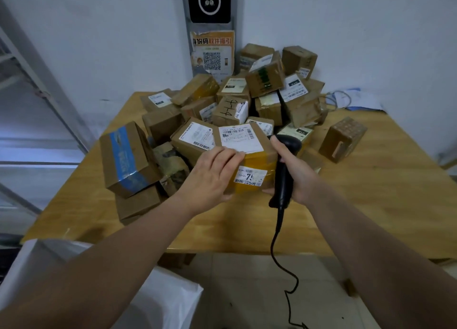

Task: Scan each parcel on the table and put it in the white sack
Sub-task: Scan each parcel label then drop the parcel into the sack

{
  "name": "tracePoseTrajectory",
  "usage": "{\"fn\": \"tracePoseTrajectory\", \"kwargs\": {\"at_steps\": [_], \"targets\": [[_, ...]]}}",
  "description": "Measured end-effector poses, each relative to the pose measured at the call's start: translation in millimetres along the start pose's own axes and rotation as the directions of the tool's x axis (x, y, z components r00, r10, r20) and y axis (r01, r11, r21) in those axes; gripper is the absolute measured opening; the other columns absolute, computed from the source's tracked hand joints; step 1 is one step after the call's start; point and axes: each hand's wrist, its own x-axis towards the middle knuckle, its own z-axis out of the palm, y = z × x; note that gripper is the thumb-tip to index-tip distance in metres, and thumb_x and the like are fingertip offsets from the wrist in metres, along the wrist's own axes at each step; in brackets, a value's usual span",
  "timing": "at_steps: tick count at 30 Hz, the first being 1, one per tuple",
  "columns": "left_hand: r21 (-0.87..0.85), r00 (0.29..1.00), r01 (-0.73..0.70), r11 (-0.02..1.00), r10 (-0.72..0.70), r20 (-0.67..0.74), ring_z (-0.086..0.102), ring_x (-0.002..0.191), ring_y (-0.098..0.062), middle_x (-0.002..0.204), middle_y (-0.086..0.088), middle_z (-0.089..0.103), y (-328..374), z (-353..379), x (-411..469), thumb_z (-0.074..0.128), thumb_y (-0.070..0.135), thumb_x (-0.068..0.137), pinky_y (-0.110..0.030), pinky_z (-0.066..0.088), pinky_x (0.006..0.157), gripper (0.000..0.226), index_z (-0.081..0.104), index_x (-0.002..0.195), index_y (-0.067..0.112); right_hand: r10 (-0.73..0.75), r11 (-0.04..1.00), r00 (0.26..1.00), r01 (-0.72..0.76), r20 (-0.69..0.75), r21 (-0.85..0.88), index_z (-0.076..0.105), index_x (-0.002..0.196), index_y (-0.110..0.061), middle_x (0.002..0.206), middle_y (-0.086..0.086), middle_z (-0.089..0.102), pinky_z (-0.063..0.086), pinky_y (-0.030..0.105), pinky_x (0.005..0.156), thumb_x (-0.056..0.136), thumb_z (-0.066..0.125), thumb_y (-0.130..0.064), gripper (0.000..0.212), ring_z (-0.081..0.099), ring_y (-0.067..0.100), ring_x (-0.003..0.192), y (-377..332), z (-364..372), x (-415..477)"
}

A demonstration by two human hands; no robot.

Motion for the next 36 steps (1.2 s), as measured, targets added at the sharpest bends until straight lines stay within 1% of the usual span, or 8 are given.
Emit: {"fn": "tracePoseTrajectory", "kwargs": {"at_steps": [5,8,10,13,20,27,32,36], "targets": [[-0.336,0.970,0.212,0.918,-0.154,0.190,0.022,0.134,-0.026,0.143,0.000,0.020,10,-9,1,0.034,0.069,0.088,-0.042,0.027,0.110,0.075,0.029,0.143,0.017,-0.167,0.984,0.986,0.168,-0.021,0.063,0.059,0.129,-0.020,0.106,0.002,0.075,0.060,0.045,0.075,0.086,0.069,-0.037,0.047,0.072,0.024,0.095,20,-15,-1],[-0.610,0.629,0.738,0.288,-0.620,0.469,0.018,0.143,-0.021,0.155,0.002,0.014,16,-18,13,0.042,0.065,0.091,-0.042,0.021,0.117,0.075,0.020,0.150,0.025,-0.228,0.970,0.974,0.227,0.008,0.093,0.056,0.130,-0.020,0.107,0.002,0.074,0.060,0.046,0.076,0.093,0.060,-0.028,0.037,0.072,0.022,0.096,28,-24,-4],[-0.532,0.370,0.830,-0.169,-0.547,0.751,0.031,0.140,-0.022,0.157,0.001,0.023,12,-16,18,0.046,0.065,0.088,-0.045,0.028,0.115,0.078,0.018,0.152,0.031,-0.236,0.968,0.971,0.233,0.024,0.088,0.056,0.128,-0.021,0.106,0.003,0.075,0.061,0.042,0.072,0.095,0.058,-0.027,0.034,0.072,0.022,0.094,30,-28,-5],[-0.430,0.321,0.804,-0.412,-0.308,0.896,0.057,0.117,-0.022,0.136,-0.002,0.055,5,-10,12,0.057,0.067,0.075,-0.042,0.047,0.100,0.076,0.044,0.140,0.029,-0.250,0.968,0.967,0.247,0.053,0.053,0.059,0.119,-0.022,0.093,-0.001,0.076,0.059,0.035,0.062,0.095,0.057,-0.024,0.024,0.073,0.017,0.084,31,-30,-7],[-0.442,0.367,0.771,-0.457,-0.248,0.897,0.065,0.101,-0.017,0.105,0.004,0.073,8,-8,6,0.066,0.035,0.084,-0.033,0.053,0.082,0.035,0.060,0.117,0.024,-0.249,0.968,0.965,0.251,0.084,-0.021,0.058,0.111,-0.026,0.095,-0.003,0.076,0.057,0.041,0.083,0.088,0.067,-0.024,0.024,0.071,0.017,0.091,30,-27,-4],[-0.580,0.370,0.788,-0.208,-0.593,0.715,0.058,0.114,-0.019,0.127,0.004,0.058,-16,-4,9,0.083,0.034,0.072,-0.038,0.052,0.092,0.089,0.032,0.144,0.021,-0.543,0.817,0.833,0.496,-0.105,-0.294,0.063,0.107,-0.012,0.077,-0.001,0.064,0.051,0.019,0.060,0.088,0.068,-0.018,0.021,0.062,0.007,0.064,22,-14,-9],[-0.632,0.409,0.764,-0.131,-0.659,0.631,0.057,0.115,-0.015,0.123,0.007,0.062,-16,-3,9,0.085,0.035,0.069,-0.039,0.048,0.100,0.085,0.042,0.141,0.026,-0.511,0.749,0.854,0.499,0.098,-0.436,0.062,0.075,-0.015,0.053,-0.008,0.057,0.045,0.031,0.059,0.079,0.075,-0.018,0.014,0.055,0.011,0.055,17,7,-25],[-0.650,0.437,0.755,-0.089,-0.672,0.599,0.060,0.111,-0.013,0.121,0.006,0.064,-13,-1,7,0.083,0.034,0.072,-0.033,0.051,0.094,0.074,0.048,0.136,0.024,-0.506,0.794,0.860,0.495,0.067,-0.352,0.058,0.096,-0.019,0.059,-0.019,0.055,0.043,0.026,0.063,0.076,0.079,-0.032,0.031,0.051,0.004,0.063,25,19,-23]]}}
